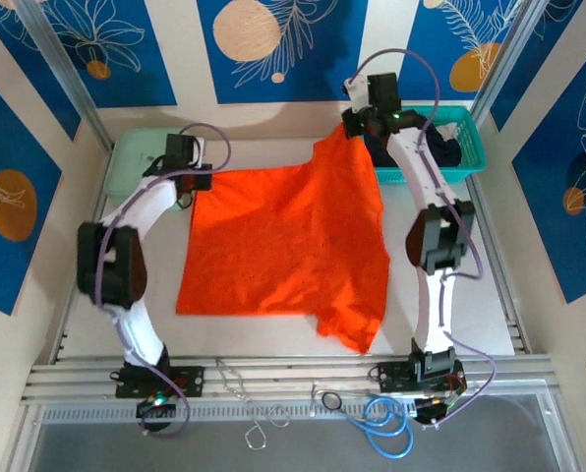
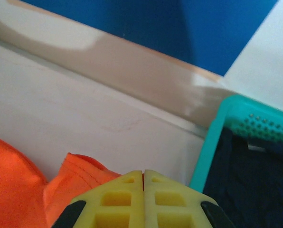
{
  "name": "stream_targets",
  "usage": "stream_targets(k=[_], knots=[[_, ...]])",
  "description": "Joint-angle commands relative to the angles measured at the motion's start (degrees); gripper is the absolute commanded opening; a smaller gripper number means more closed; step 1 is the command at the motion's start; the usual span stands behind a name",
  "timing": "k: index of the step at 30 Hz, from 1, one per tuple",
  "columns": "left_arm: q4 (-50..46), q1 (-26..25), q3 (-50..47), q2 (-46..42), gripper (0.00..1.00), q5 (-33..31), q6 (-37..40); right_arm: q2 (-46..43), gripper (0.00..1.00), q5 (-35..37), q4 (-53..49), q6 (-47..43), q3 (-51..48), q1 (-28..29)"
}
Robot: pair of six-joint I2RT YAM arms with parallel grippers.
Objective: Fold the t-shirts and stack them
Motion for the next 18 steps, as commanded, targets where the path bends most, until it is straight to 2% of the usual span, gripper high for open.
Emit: stream_targets(k=[1,4,7,11,18], knots=[[4.37,-0.17,7.43,6.37,0.00,0.07,-1.21,9.38,0.00,-1.82,-4.97,-2.65,14.14,-0.36],[3.14,-0.17,13.11,11.30,0.00,0.29,-0.57,17.26,0.00,-2.78,-8.41,-2.94,26.05,-0.44],[2.15,-0.16,16.90,14.36,0.00,0.30,0.56,18.44,0.00,-3.66,-7.77,-2.94,27.24,-0.44],[0.85,-0.15,19.37,16.31,0.00,-0.18,2.41,14.13,0.00,-4.30,-5.02,-2.42,19.87,-0.46],[1.23,0.01,16.57,14.69,0.00,-0.97,5.25,1.67,0.00,-5.31,1.93,-1.78,-0.55,-0.83]])
